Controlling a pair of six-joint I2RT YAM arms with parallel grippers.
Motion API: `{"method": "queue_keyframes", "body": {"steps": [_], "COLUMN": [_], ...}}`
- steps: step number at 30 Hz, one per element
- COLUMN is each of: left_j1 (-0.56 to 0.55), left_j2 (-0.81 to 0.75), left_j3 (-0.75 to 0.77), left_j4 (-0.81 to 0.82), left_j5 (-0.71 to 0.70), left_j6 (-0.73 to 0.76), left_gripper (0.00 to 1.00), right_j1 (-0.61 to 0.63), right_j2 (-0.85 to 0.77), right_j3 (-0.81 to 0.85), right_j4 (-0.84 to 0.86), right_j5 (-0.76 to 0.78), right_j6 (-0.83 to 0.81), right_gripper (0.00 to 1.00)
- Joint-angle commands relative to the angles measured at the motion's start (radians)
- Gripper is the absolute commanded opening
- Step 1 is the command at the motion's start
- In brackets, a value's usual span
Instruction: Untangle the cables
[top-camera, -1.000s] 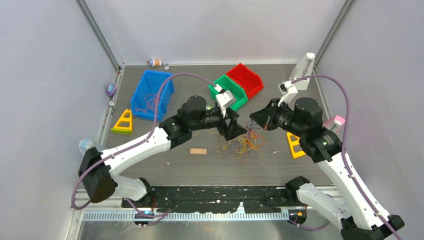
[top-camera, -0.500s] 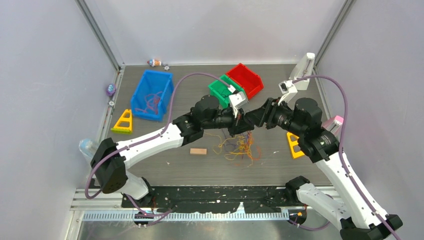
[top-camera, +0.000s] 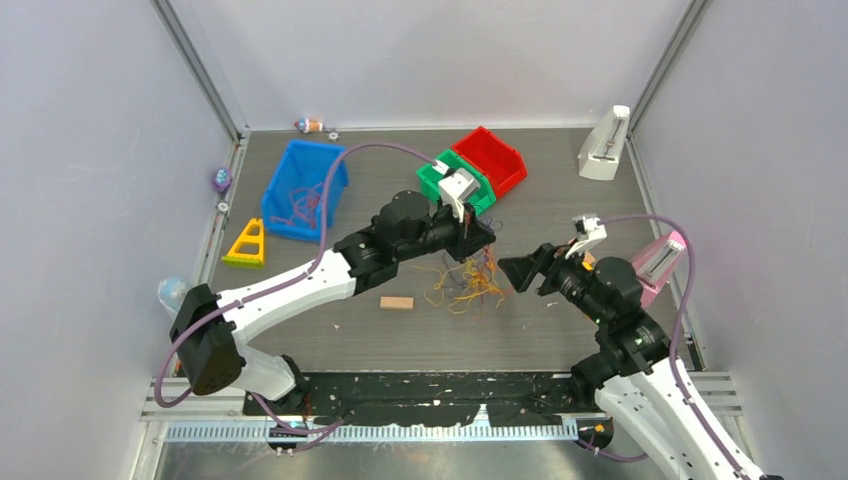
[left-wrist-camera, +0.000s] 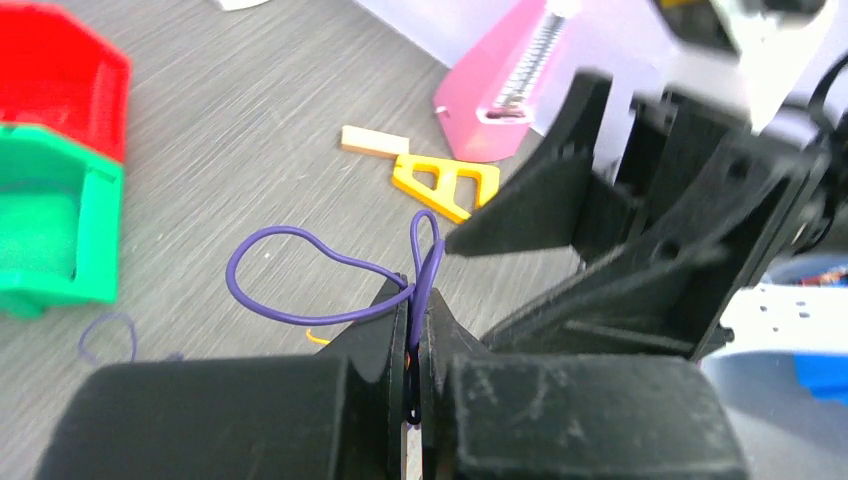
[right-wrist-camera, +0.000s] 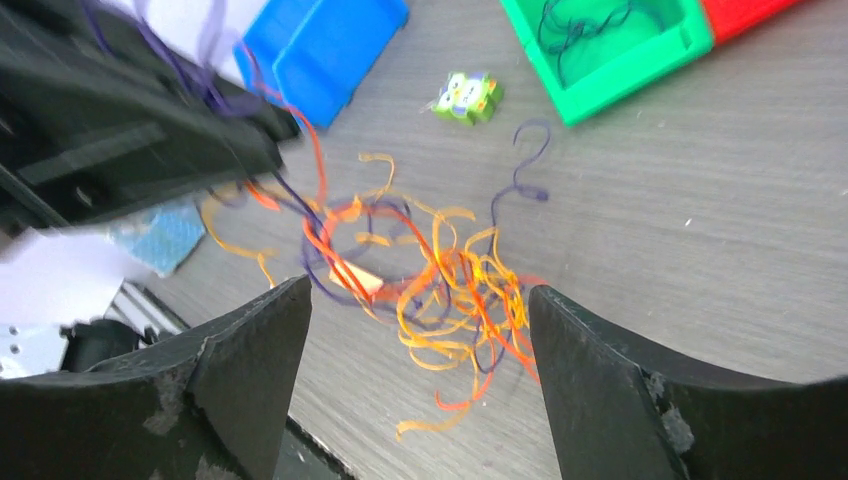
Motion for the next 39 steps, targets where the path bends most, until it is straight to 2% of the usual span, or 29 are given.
{"method": "queue_keyframes", "body": {"steps": [1,4,9,16,17,19,22,26,30,33,35,38,39], "left_j1": [0.005,0.006,0.004,0.004,0.004,0.004,0.004,0.004,0.004,0.004,0.005,0.005,0.007], "left_j2": [-0.054,-0.054,-0.027,-0.027,-0.032,-0.048,-0.074,-0.083,-0.077,-0.071,-0.067,-0.065,-0.066], "left_j3": [0.05,0.055,0.061,0.075,0.075,0.075,0.078,0.09,0.125,0.152,0.162,0.173,0.173], "left_j4": [-0.108,-0.112,-0.105,-0.102,-0.106,-0.114,-0.156,-0.171,-0.188,-0.208,-0.215,-0.219,-0.221], "left_j5": [-0.208,-0.258,-0.261,-0.225,-0.225,-0.225,-0.229,-0.199,-0.169,-0.153,-0.133,-0.124,-0.13], "left_j6": [-0.116,-0.171,-0.22,-0.252,-0.25,-0.236,-0.199,-0.177,-0.17,-0.159,-0.156,-0.149,-0.147], "left_gripper": [0.0,0.0,0.0,0.0,0.0,0.0,0.0,0.0,0.0,0.0,0.0,0.0,0.0], "right_j1": [0.004,0.021,0.107,0.187,0.187,0.188,0.187,0.189,0.193,0.202,0.206,0.207,0.207], "right_j2": [-0.039,-0.01,0.04,0.148,0.153,0.141,0.089,0.115,0.185,0.222,0.24,0.257,0.256], "right_j3": [-0.147,-0.183,-0.195,-0.132,-0.124,-0.116,-0.127,-0.109,-0.085,-0.079,-0.077,-0.074,-0.081], "right_j4": [0.263,0.379,0.457,0.418,0.384,0.35,0.352,0.361,0.38,0.397,0.409,0.414,0.414], "right_j5": [-0.153,-0.215,-0.189,-0.013,0.054,0.153,0.194,0.113,0.005,-0.001,-0.009,-0.001,0.008], "right_j6": [0.027,0.057,0.057,-0.031,-0.034,-0.044,-0.076,-0.133,-0.154,-0.158,-0.159,-0.148,-0.137], "right_gripper": [0.85,0.88,0.9,0.86,0.85,0.83,0.82,0.66,0.63,0.61,0.52,0.21,0.16]}}
